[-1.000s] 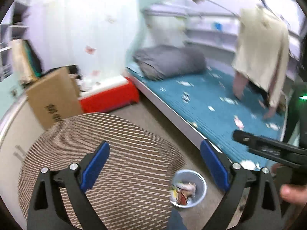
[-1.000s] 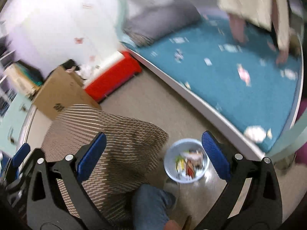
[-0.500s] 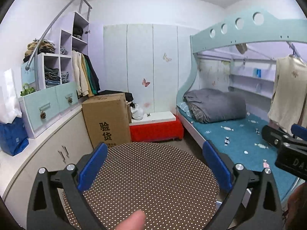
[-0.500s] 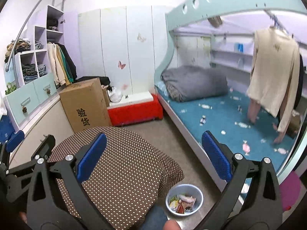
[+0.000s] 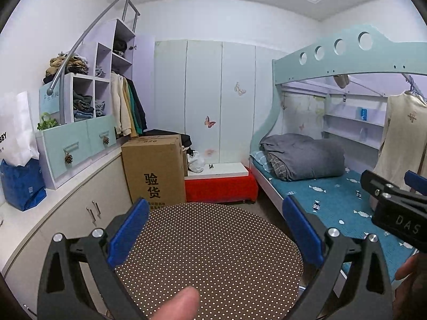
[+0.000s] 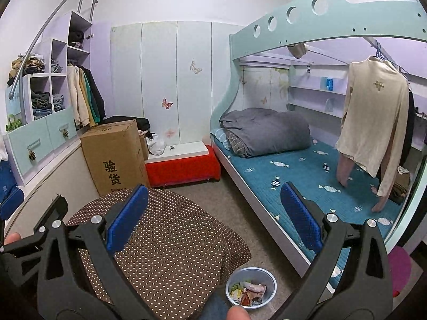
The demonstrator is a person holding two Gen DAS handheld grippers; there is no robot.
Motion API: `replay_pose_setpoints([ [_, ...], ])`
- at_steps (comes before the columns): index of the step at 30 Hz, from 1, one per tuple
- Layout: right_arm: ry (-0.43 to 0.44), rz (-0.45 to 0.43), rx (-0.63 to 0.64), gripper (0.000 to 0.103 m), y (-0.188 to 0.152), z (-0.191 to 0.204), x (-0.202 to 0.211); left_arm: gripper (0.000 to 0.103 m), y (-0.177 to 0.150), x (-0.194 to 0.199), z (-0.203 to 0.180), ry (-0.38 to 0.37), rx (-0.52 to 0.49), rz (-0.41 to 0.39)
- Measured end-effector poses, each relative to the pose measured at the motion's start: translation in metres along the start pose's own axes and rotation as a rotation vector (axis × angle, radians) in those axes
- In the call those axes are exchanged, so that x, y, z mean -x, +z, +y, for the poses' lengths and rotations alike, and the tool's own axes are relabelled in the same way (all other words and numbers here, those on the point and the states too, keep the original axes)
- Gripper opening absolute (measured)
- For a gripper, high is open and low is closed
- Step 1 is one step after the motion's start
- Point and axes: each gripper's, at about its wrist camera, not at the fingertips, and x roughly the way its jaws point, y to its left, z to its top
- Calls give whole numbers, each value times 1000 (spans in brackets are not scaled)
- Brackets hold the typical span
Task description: Collect trash
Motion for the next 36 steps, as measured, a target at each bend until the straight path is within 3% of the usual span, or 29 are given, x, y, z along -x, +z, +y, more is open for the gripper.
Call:
replay_pose_setpoints([
  [36,7,-22,4,97,4,15,3,98,1,-1,10,-16,23,-19],
])
